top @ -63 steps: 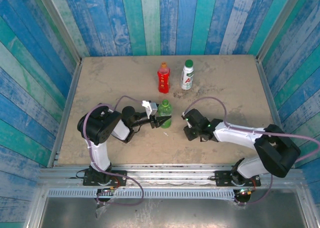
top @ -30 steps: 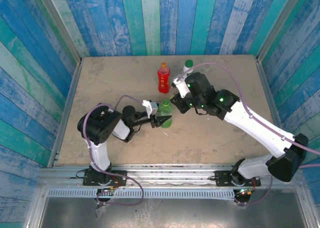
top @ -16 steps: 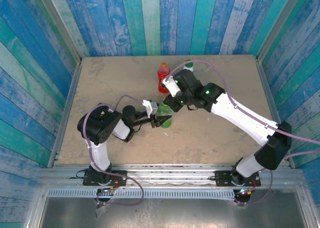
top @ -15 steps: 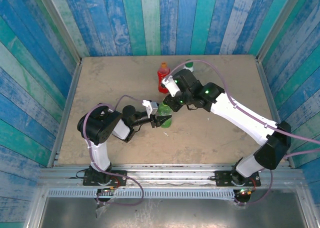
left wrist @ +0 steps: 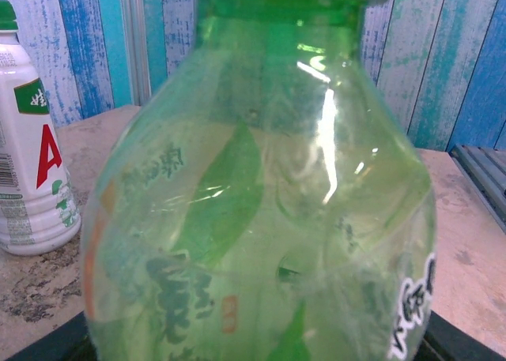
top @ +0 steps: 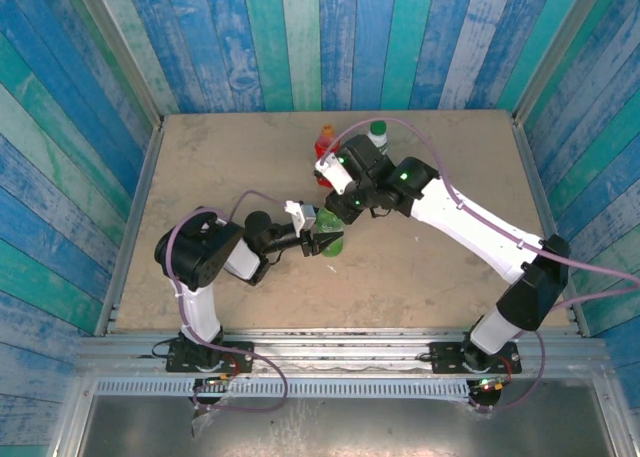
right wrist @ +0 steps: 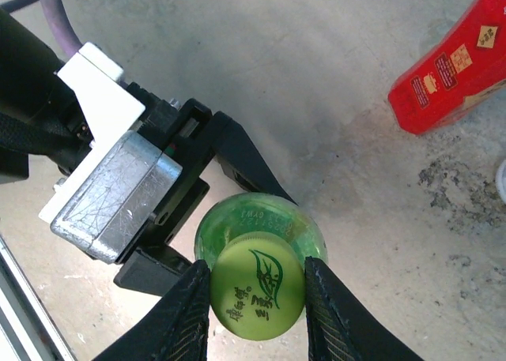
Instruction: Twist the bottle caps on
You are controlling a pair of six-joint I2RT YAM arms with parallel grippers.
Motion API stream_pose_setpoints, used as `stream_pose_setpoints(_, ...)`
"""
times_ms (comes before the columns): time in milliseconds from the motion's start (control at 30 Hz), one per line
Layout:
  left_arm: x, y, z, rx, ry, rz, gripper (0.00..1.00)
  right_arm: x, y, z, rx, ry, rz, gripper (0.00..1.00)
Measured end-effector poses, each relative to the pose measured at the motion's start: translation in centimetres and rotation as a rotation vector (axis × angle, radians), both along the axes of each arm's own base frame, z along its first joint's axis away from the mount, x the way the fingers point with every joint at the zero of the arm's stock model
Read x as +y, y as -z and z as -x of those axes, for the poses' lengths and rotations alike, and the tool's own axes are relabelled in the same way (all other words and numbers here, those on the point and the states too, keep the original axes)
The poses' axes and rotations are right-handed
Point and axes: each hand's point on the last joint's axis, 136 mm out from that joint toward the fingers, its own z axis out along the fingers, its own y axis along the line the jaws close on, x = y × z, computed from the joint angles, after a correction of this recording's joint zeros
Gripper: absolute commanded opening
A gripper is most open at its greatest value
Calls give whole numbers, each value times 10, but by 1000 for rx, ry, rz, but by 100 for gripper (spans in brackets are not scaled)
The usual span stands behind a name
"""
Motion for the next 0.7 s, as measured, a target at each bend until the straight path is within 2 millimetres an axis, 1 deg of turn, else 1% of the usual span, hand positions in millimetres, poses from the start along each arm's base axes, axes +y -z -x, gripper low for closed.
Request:
stream_pose_setpoints(467,0,0,0,2,2,-1,64,1,3,0,-56,5,63,33)
stream_pose_setpoints(700,0,1,0,7,1,0,64,0,5,-1,-98,38,38,32)
